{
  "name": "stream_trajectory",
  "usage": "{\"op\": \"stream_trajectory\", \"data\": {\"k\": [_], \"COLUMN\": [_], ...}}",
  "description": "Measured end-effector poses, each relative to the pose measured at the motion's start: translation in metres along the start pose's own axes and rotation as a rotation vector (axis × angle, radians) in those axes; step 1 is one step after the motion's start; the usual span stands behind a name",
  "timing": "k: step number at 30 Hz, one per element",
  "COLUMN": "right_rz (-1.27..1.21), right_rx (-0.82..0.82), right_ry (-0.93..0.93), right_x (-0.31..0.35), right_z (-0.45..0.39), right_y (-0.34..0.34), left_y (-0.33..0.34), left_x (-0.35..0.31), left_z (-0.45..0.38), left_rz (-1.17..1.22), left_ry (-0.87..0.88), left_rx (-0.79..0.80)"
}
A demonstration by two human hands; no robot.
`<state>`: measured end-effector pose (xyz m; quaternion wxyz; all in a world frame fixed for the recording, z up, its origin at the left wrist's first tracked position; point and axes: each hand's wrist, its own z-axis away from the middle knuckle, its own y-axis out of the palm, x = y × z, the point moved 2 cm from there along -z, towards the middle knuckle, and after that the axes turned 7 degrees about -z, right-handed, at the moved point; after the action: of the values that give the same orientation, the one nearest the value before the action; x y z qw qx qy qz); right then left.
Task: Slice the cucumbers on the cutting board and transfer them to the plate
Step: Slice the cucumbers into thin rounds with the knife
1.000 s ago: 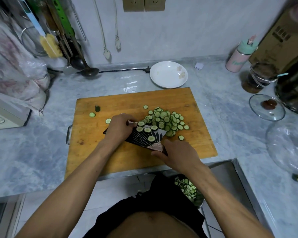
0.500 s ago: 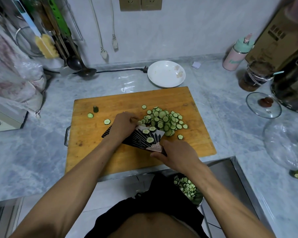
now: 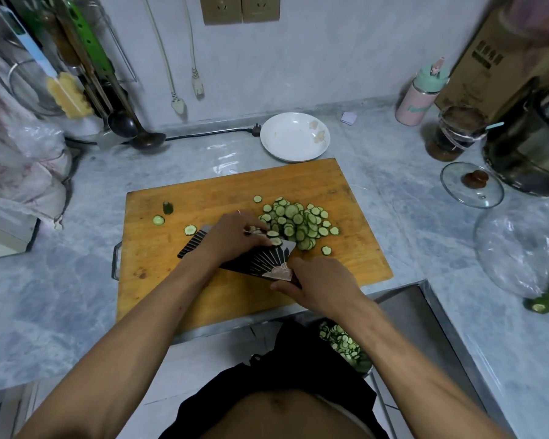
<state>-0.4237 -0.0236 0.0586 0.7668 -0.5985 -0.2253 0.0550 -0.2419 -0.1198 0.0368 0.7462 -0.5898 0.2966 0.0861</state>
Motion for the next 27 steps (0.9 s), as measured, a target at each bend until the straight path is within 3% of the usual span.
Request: {"op": "stream_trajectory", "data": {"k": [4, 6, 8, 12, 19, 25, 27], "right_rz": [-0.002, 0.006, 0.008, 0.016, -0.025, -0.358, -0.503], "right_rx": [0.002, 0.013, 0.018, 0.017, -0.002, -0.014, -0.023], "right_ry": [0.016, 0.036, 0.053, 0.058, 0.061, 0.180, 0.215], "right_x": [0.000, -0.001, -0.003, -0.007, -0.012, -0.021, -0.021], "right_z": [0.004, 0.005, 0.005, 0.007, 0.008, 0.003, -0.001], "right_y": [-0.001, -0.001, -0.001, -0.004, 0.001, 0.014, 0.016], "left_y": [0.007, 0.007, 0.006, 0.014, 0.010, -0.022, -0.021], "left_x": [0.008, 0.009, 0.001, -0.019, -0.009, 0.033, 0.061], "left_z": [-0.017, -0.019, -0.014, -0.007, -0.010, 0.041, 0.048], "left_rz": [-0.248, -0.213, -0.102, -0.103, -0.099, 0.106, 0.127], "left_ry": [-0.098, -0.128, -0.056, 0.090, -0.104, -0.299, -0.471], "left_rx": [-0.068, -0.138, -0.181, -0.060, -0.250, -0.674, -0.686]}}
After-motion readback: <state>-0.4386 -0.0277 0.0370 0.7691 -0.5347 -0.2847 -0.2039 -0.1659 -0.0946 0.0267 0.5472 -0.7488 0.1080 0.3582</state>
